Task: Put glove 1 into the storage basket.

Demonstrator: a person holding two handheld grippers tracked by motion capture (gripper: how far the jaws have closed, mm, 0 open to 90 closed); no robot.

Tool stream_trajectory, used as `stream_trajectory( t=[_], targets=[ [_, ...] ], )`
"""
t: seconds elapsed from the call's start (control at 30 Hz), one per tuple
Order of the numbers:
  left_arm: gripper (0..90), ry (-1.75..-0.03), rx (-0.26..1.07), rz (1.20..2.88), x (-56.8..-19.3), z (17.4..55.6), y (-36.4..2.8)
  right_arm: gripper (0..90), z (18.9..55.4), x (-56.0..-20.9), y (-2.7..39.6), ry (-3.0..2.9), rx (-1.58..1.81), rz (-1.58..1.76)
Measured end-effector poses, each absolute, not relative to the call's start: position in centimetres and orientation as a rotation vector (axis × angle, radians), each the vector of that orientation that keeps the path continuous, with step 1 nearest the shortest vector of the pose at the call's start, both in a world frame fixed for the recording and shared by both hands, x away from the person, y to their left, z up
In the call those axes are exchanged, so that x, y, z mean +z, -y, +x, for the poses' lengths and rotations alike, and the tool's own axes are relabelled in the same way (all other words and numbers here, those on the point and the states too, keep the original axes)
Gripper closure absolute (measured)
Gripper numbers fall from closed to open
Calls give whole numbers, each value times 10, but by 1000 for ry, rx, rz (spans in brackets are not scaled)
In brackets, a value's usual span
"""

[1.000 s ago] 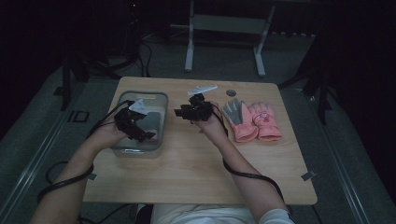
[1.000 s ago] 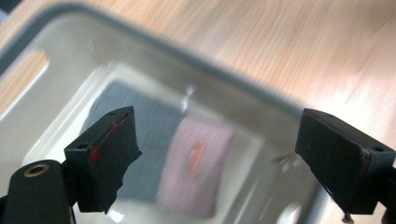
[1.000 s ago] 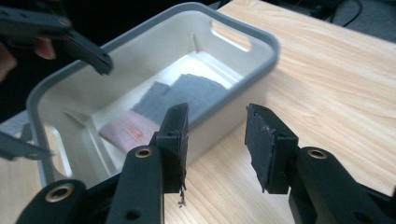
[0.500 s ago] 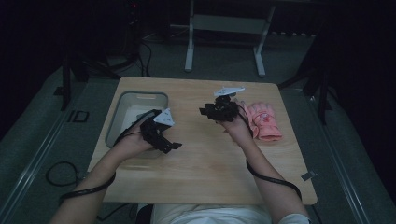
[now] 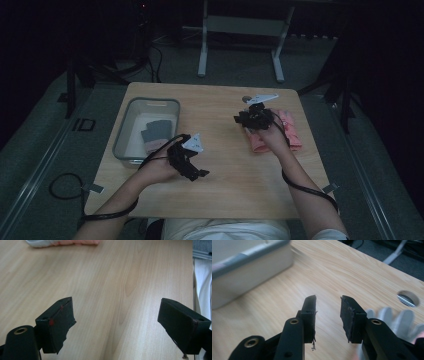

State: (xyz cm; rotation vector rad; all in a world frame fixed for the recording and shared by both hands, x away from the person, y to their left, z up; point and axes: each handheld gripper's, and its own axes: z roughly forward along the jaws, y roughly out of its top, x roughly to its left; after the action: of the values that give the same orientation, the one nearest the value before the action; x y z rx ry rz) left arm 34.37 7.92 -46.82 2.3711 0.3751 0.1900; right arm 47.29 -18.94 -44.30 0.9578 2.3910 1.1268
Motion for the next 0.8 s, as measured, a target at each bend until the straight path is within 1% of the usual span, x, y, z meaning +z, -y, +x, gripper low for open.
stream_trajectory(
  t=[0.1, 0.17, 0.27, 0.3, 0.33, 0.43, 0.63, 0.8],
  targets=[
    [131, -382, 183, 2368, -478, 340, -76, 653, 484, -446, 200, -2383, 1098, 976],
    [109, -387, 186, 2365, -485, 337, -74, 635, 491, -450, 208, -2374, 1081, 977],
    [42, -380, 160, 2385, -496, 330, -72, 629, 495, -454, 212, -2373, 1074, 978],
    [42, -383, 136, 2378, -499, 327, -71, 627, 497, -456, 214, -2377, 1066, 972],
    [18, -388, 137, 2371, -502, 324, -71, 624, 500, -461, 217, -2381, 1045, 985],
    [18, -421, 164, 2367, -511, 318, -71, 618, 506, -467, 222, -2373, 1017, 1010],
    [18, -473, 262, 2369, -527, 309, -71, 615, 516, -477, 228, -2368, 940, 1061],
    [21, -524, 217, 2336, -541, 309, -74, 615, 524, -492, 233, -2379, 861, 1111]
  ],
)
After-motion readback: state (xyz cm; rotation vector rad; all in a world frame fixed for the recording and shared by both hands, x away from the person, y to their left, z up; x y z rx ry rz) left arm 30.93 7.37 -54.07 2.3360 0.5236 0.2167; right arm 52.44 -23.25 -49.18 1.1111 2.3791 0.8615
